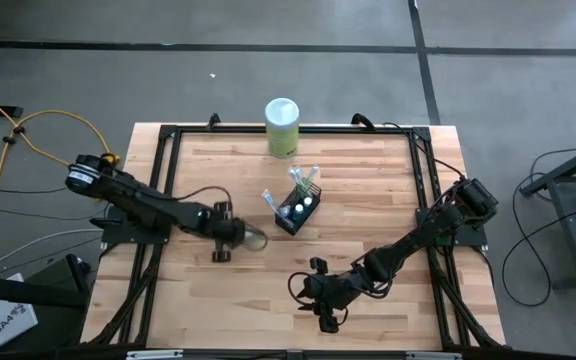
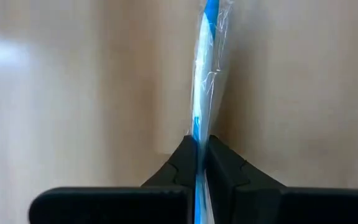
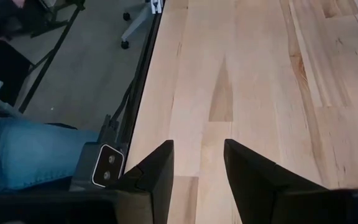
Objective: Pick & Place toothbrushing station
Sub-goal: Put the blue toothbrush into the left section of the black wire organizer
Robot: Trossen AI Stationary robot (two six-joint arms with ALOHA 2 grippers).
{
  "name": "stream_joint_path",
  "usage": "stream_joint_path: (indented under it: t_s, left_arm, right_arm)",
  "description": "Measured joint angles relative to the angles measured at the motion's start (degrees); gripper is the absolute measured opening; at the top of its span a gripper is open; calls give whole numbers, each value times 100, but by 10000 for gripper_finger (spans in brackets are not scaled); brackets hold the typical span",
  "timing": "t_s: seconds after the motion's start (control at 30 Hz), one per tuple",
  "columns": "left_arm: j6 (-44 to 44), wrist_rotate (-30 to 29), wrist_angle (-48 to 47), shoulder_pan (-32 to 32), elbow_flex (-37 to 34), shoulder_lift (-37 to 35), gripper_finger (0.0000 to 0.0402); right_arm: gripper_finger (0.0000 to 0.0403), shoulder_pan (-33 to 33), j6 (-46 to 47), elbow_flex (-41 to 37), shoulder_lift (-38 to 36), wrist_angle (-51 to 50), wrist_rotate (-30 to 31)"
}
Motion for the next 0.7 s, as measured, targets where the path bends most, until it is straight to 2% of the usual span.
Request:
stream_joint_path:
  t_s: [0.13,0.27,0.5,0.7]
  left_arm:
    - [-10,-76,-5,-469,199,-145,5]
    - [206,-526,-33,-994,599,-163,4]
    - [1350,-1737,9,-1862,1305,-165,4]
    - [2680,-2411,787,-2400,1552,-154,4]
  right_arm:
    - [133,0,-2,0,0,29,0]
    - [133,0,0,0,0,88,0]
    - [133,0,489,0,0,178,0]
    - [133,0,908,0,0,295,0]
